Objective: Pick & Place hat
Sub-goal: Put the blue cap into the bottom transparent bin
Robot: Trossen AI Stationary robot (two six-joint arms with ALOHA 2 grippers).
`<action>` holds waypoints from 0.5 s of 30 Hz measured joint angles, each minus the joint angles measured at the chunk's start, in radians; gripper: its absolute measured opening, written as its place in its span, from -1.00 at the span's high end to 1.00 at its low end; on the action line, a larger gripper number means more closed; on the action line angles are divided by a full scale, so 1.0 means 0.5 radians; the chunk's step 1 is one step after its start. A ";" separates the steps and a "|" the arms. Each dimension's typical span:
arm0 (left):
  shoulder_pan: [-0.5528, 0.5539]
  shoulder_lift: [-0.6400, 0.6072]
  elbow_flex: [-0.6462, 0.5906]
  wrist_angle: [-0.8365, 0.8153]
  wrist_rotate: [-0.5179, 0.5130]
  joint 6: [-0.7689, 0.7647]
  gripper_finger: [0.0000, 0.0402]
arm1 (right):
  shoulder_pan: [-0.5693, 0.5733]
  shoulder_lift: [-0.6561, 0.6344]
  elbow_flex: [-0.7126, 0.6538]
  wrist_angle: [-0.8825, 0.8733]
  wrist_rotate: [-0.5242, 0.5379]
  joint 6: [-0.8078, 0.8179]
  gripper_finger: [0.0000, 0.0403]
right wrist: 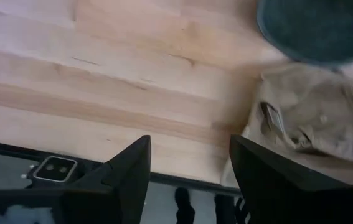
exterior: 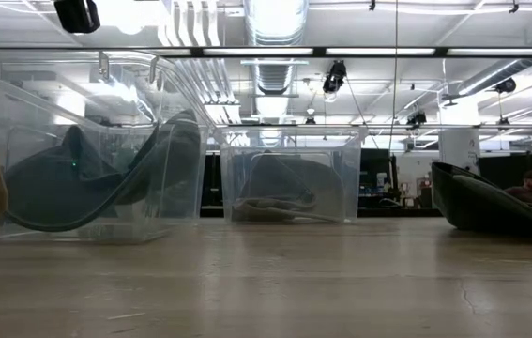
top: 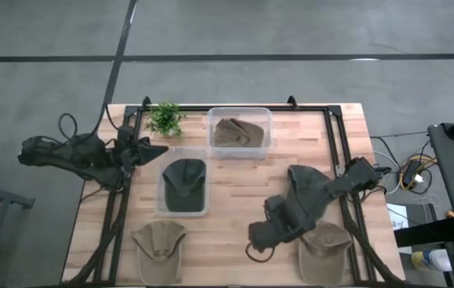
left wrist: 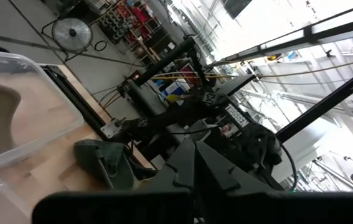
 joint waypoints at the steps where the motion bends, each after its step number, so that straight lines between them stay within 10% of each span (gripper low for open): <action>1: 0.000 0.012 0.000 0.004 0.004 0.000 0.96 | 0.025 -0.002 -0.007 0.000 0.009 0.045 -0.03; 15: 0.000 0.128 0.000 0.140 0.019 -0.011 0.96 | 0.385 -0.014 -0.171 0.000 0.200 0.708 0.11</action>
